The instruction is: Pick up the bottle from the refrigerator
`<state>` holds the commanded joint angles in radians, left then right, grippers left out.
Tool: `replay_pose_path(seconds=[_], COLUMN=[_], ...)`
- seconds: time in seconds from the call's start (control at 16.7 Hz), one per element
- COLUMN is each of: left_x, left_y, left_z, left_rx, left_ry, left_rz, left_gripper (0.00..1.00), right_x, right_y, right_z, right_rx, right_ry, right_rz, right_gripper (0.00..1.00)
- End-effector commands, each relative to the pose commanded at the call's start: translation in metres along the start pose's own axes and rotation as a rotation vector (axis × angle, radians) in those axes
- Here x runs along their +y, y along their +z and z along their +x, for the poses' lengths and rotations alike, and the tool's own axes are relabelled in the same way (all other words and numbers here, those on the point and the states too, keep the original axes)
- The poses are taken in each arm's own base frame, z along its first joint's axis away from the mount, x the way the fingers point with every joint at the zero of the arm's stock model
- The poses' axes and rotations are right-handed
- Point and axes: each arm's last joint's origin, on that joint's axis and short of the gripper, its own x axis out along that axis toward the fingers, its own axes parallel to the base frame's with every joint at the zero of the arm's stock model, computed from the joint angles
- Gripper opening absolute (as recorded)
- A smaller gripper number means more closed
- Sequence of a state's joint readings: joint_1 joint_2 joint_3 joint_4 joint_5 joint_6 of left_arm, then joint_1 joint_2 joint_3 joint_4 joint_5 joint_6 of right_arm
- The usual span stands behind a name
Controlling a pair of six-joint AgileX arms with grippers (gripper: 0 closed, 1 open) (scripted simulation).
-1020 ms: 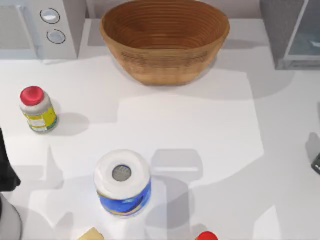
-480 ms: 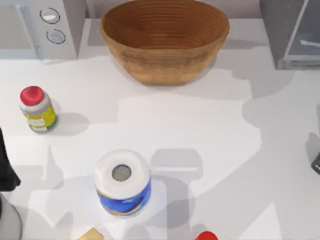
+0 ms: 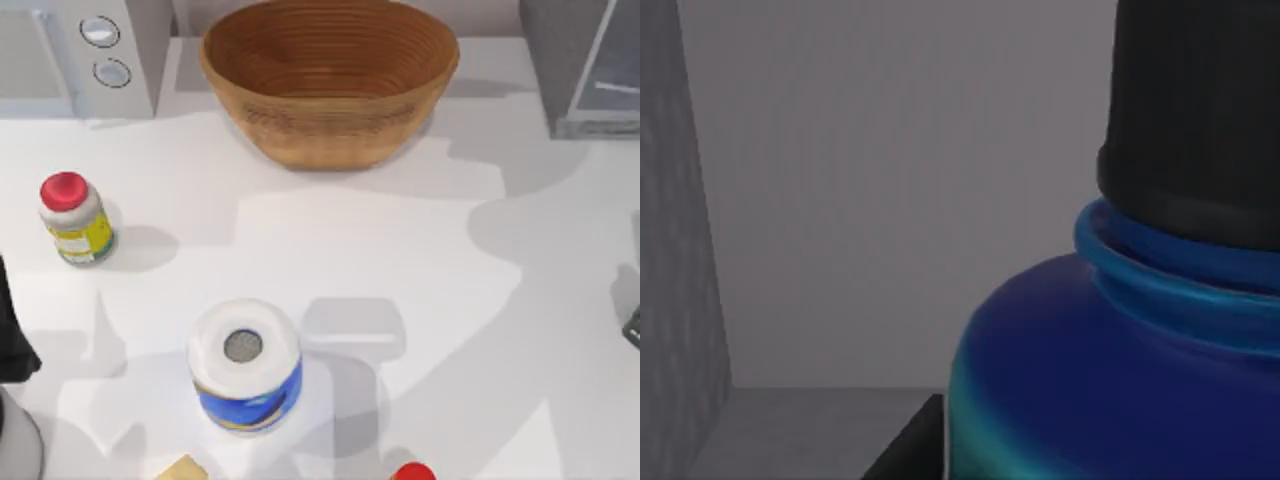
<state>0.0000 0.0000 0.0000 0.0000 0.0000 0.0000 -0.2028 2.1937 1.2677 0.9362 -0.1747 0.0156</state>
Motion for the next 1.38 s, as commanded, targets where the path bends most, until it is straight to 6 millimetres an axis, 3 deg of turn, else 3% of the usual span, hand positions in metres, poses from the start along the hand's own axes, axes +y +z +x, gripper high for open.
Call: replay_pose_path(seconds=[0.18, 0.42, 0.6, 1.02, 1.2, 1.38], left_x=[0.000, 0.000, 0.000, 0.000, 0.000, 0.000], left_y=[0.000, 0.000, 0.000, 0.000, 0.000, 0.000], left_z=[0.000, 0.000, 0.000, 0.000, 0.000, 0.000], left_rx=[0.000, 0.000, 0.000, 0.000, 0.000, 0.000], left_ry=[0.000, 0.000, 0.000, 0.000, 0.000, 0.000], left_rz=[0.000, 0.000, 0.000, 0.000, 0.000, 0.000], left_gripper=[1.00, 1.00, 1.00, 1.00, 1.00, 1.00], right_x=[0.000, -0.003, -0.002, 0.002, 0.009, 0.021], right_y=[0.009, -0.012, -0.004, -0.002, 0.013, 0.039], right_z=[-0.021, -0.067, -0.092, -0.097, -0.107, -0.132], right_rx=[-0.026, 0.052, 0.023, 0.016, 0.018, 0.020], right_ry=[0.005, -0.023, -0.019, -0.006, -0.005, -0.007], right_rz=[-0.006, 0.011, 0.005, 0.004, 0.000, -0.006], right_gripper=[0.00, 0.00, 0.00, 0.00, 0.00, 0.00])
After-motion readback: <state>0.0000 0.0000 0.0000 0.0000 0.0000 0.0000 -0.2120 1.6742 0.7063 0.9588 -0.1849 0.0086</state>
